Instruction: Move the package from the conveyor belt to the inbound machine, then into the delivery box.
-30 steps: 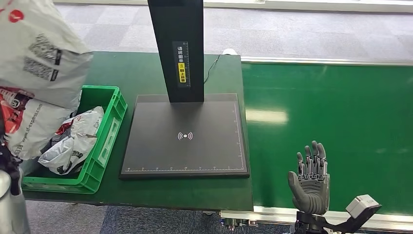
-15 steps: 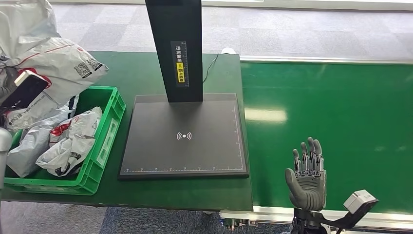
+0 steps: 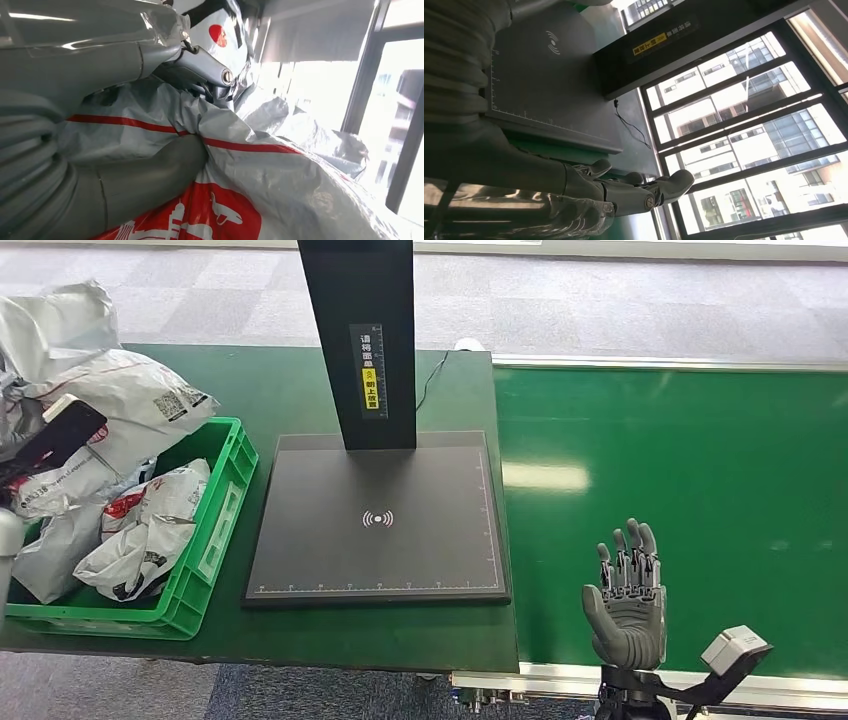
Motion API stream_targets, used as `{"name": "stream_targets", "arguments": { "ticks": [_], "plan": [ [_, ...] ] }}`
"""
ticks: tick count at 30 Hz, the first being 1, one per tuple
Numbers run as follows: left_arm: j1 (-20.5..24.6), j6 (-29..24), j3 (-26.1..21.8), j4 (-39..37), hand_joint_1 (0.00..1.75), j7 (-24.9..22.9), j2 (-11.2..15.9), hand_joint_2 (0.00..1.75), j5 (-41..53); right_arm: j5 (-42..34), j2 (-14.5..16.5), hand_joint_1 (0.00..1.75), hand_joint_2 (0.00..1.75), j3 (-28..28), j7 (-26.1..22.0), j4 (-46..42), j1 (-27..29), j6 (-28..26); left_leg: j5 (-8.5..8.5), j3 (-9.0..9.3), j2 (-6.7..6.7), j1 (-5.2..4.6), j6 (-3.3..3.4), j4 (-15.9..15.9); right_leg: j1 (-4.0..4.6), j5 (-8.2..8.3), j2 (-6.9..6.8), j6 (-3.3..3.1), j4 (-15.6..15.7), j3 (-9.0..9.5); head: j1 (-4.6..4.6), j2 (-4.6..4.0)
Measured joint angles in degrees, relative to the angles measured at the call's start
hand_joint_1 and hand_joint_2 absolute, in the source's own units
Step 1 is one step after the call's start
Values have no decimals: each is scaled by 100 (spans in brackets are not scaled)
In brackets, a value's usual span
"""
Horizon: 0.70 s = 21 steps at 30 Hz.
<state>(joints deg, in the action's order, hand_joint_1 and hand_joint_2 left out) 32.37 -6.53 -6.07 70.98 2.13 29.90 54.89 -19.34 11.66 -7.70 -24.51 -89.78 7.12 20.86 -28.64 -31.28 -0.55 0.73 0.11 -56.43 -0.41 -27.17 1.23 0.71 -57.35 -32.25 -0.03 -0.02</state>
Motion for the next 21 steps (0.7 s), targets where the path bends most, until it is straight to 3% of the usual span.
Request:
{"name": "stream_targets", "arguments": {
  "ticks": [4,8,12,16,21],
  "plan": [
    [-640,1125,-239,543,175,17,307,175,-827,50,17,0,175,-119,-20,1,31,62,-5,-2,26,1,-6,1,0,-1,27,-1,-1,-13,-1,0],
    [-1171,1471,-580,1157,175,81,383,175,-1042,135,97,0,175,-239,-25,1,41,126,-6,-6,15,0,-8,1,-1,-8,19,-3,1,-16,0,0],
    [-1352,1747,-622,1427,175,72,386,175,-952,174,145,0,175,-316,-25,2,33,145,-6,-6,4,0,-8,1,0,-8,10,-3,2,-9,0,0],
    [-1459,2210,-563,1571,0,128,458,175,-1138,186,150,0,175,-363,-10,6,12,148,-5,1,1,0,-8,1,0,-7,10,-3,1,-3,0,0],
    [-1554,2200,-522,1742,0,240,470,175,-1376,185,151,0,175,-403,48,10,-28,141,-5,1,-2,1,-8,1,0,-7,8,-3,1,-4,0,0]
  ]
}}
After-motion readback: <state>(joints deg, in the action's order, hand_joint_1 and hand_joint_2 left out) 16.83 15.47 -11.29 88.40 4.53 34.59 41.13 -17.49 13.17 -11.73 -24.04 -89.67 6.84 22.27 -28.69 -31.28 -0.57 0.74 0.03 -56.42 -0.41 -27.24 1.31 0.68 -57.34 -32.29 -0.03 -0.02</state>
